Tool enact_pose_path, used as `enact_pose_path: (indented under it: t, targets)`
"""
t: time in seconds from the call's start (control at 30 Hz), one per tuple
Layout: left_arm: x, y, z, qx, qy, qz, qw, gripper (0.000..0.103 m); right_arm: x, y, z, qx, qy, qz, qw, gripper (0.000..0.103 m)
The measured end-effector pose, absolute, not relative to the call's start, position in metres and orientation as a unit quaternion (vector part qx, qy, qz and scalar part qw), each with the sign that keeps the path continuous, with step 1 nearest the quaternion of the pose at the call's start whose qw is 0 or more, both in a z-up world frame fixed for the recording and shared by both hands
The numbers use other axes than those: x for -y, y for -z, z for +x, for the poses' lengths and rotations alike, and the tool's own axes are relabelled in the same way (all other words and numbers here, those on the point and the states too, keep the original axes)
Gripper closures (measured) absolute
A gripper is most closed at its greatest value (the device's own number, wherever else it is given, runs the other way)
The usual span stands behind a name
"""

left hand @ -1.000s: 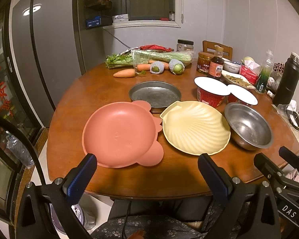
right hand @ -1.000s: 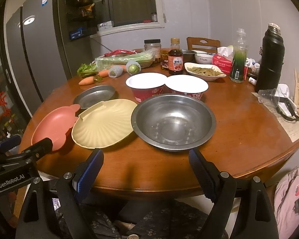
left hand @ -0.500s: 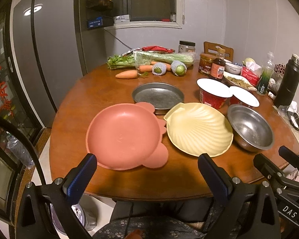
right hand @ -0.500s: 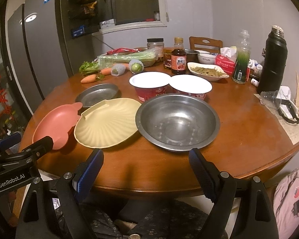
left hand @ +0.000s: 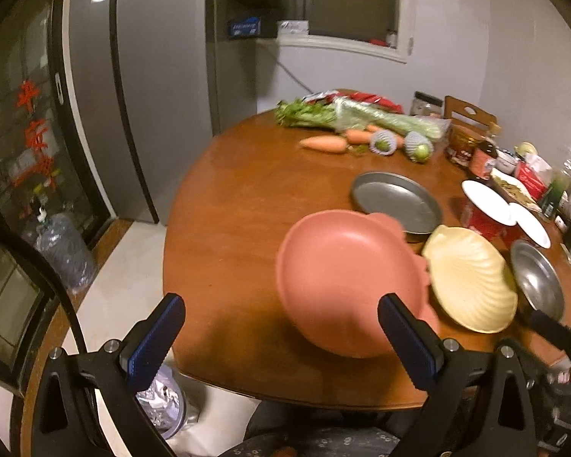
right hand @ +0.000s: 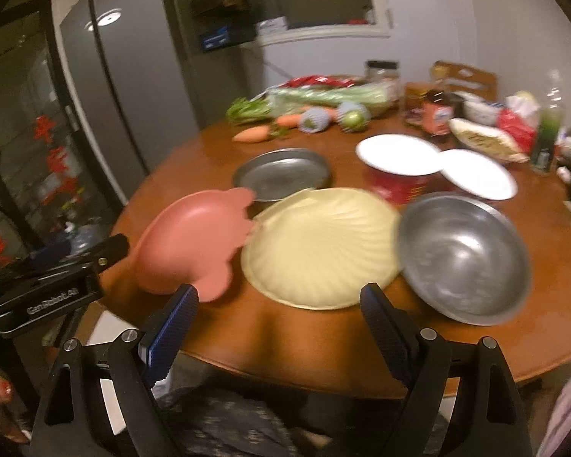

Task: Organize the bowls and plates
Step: 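Grasp the pink bear-shaped plate rim with the left gripper and lift it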

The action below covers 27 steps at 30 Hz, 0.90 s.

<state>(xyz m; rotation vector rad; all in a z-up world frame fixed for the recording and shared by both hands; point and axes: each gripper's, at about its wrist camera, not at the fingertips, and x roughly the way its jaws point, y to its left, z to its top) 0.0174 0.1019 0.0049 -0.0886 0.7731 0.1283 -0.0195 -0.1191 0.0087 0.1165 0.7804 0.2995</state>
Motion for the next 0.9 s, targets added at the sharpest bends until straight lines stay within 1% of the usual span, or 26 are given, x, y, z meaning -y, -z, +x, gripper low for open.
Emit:
enact_pose_path:
  t: [0.07, 0.13, 0.23, 0.3, 0.37, 0.4, 0.43, 0.57, 0.7, 0.73, 0.8, 0.87, 0.9]
  targets:
    - [-0.110, 0.000, 0.023, -0.385, -0.069, -0.044, 0.919, 0.001, 0.104, -0.003, -0.014, -0.391, -0.164, 0.054, 0.904, 0.020]
    - [-0.117, 0.005, 0.028, -0.390, -0.070, -0.048, 0.917, 0.001, 0.092, 0.002, -0.011, -0.402, -0.182, 0.046, 0.896, 0.031]
    - [-0.123, 0.012, 0.036, -0.397, -0.064, -0.053, 0.914, 0.001, 0.078, 0.013, 0.000, -0.421, -0.200, 0.048, 0.884, 0.043]
    - [-0.122, 0.015, 0.038, -0.400, -0.055, -0.051, 0.914, 0.002, 0.072, 0.017, 0.005, -0.425, -0.202, 0.042, 0.881, 0.049]
    - [-0.120, 0.018, 0.041, -0.405, -0.049, -0.050, 0.912, 0.007, 0.065, 0.021, 0.010, -0.428, -0.208, 0.037, 0.879, 0.052]
    - [-0.118, 0.019, 0.043, -0.406, -0.041, -0.049, 0.912, 0.008, 0.065, 0.021, 0.011, -0.429, -0.208, 0.037, 0.878, 0.054]
    - [-0.117, 0.020, 0.044, -0.408, -0.038, -0.050, 0.911, 0.009, 0.062, 0.022, 0.012, -0.429, -0.210, 0.035, 0.878, 0.054]
    - [-0.115, 0.027, 0.049, -0.423, -0.022, -0.057, 0.904, 0.022, 0.057, 0.025, 0.019, -0.432, -0.213, 0.032, 0.876, 0.055]
    - [-0.115, 0.031, 0.051, -0.430, -0.008, -0.058, 0.901, 0.032, 0.052, 0.026, 0.024, -0.426, -0.209, 0.026, 0.880, 0.055]
    - [-0.115, 0.032, 0.051, -0.433, -0.004, -0.060, 0.899, 0.037, 0.051, 0.026, 0.025, -0.426, -0.206, 0.023, 0.881, 0.055]
    - [-0.115, 0.033, 0.052, -0.436, 0.000, -0.063, 0.898, 0.041, 0.050, 0.027, 0.028, -0.429, -0.201, 0.022, 0.880, 0.055]
    - [-0.114, 0.035, 0.052, -0.439, 0.000, -0.062, 0.896, 0.048, 0.049, 0.027, 0.028, -0.431, -0.199, 0.021, 0.880, 0.055]
    - [-0.113, 0.035, 0.053, -0.439, 0.001, -0.062, 0.896, 0.050, 0.048, 0.027, 0.028, -0.431, -0.197, 0.019, 0.880, 0.055]
